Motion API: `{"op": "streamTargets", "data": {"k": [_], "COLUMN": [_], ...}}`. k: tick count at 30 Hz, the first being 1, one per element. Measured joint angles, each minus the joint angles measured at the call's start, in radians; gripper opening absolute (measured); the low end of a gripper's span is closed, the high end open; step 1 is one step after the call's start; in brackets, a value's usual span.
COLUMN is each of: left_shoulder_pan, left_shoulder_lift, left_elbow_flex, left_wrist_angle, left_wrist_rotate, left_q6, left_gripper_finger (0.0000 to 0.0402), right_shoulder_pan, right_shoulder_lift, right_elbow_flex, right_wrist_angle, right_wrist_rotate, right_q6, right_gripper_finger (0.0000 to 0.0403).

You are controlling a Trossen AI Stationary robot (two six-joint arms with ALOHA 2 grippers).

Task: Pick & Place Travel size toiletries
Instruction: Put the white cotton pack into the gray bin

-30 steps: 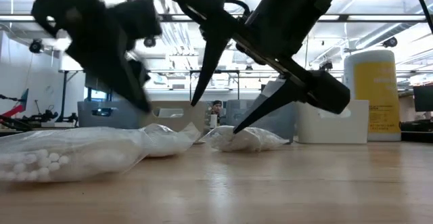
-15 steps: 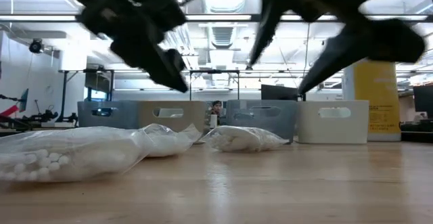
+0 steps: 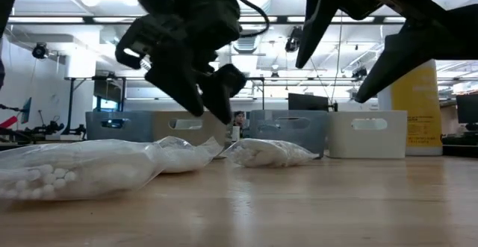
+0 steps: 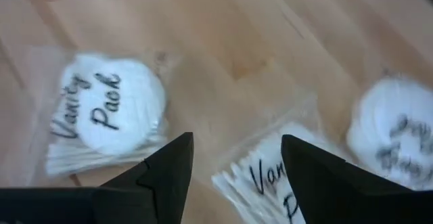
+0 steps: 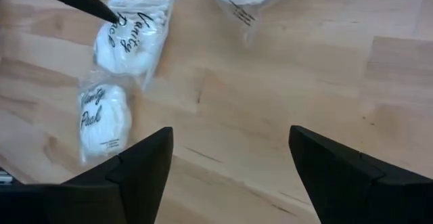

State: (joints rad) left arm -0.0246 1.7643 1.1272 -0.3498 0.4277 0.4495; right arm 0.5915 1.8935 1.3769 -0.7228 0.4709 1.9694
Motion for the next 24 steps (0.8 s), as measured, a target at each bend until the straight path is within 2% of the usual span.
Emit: {"op": "streamTargets", "data": {"k": [3, 11, 19, 24], "left_shoulder_pan": [0.0, -0.016, -0.019, -0.019], "left_shoulder_lift": [0.04, 0.136, 0.177, 0.183], "left_elbow_flex": [0.066, 0.186, 0.196, 0.196], "left_wrist_angle": [-0.083, -0.159, -0.172, -0.172], "left_wrist_rotate": [-0.002, 0.028, 0.027, 0.028], "left_q6": [0.086, 0.154, 0.198, 0.234], "left_gripper_finger": [0.0228, 0.0192, 0.017, 0.0169], "right_shoulder_pan": [0.002, 0.03, 0.12, 0.15], "right_shoulder_lift": [0.0, 0.0, 0.0, 0.0], "right_elbow_flex": [-0.001, -0.001, 0.001, 0.001], "right_wrist_angle": [-0.009, -0.046, -0.15, -0.165], "right_wrist_rotate": [0.0, 0.001, 0.001, 0.002], "right_q6": [-0.004, 0.012, 0.208, 0.278], "right_gripper_finger": [0.0295, 0.0273, 0.0256, 0.0264]}}
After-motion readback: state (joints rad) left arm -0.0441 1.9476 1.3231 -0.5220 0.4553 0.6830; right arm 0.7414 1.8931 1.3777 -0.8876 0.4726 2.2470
